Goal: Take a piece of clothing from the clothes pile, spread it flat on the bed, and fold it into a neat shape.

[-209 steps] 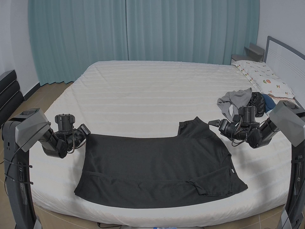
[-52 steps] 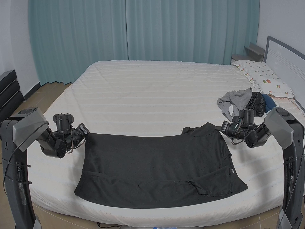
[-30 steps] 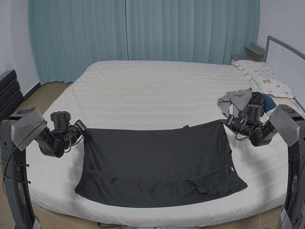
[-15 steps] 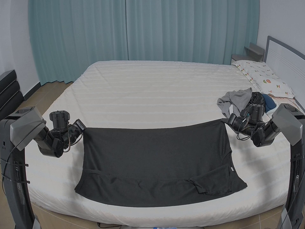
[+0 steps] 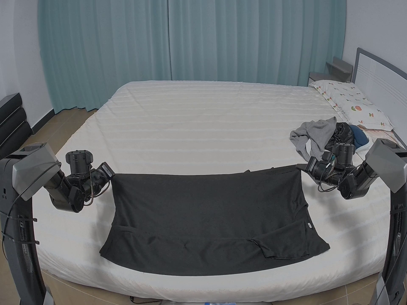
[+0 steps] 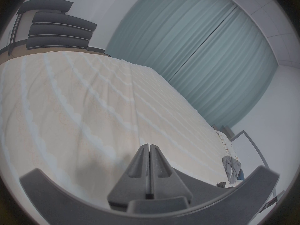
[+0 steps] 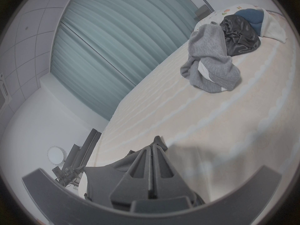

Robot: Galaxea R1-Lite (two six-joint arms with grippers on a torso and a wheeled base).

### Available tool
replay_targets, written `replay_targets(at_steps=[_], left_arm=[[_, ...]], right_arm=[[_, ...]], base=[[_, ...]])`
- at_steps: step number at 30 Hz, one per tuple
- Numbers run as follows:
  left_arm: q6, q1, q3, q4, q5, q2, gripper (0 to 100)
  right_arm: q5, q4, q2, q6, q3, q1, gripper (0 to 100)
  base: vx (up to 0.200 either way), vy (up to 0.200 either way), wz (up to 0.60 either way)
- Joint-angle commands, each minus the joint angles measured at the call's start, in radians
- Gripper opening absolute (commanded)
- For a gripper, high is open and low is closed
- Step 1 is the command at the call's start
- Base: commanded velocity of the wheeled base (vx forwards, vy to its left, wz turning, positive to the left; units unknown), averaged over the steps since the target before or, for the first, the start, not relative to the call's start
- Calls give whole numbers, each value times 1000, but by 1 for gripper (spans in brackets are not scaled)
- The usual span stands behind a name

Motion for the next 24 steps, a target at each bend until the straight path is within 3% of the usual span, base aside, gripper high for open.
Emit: replay_targets(at_steps=[1,24], left_arm=[[20,-1,58,-1,-5,-42,0],[123,-4,254,-41,-12,-99,0]], right_arm=[[40,1,-62,-2,73,-11,0],[112,-92,-144,-54,405,-45,0]], base=[[0,0,0],[0,0,0]])
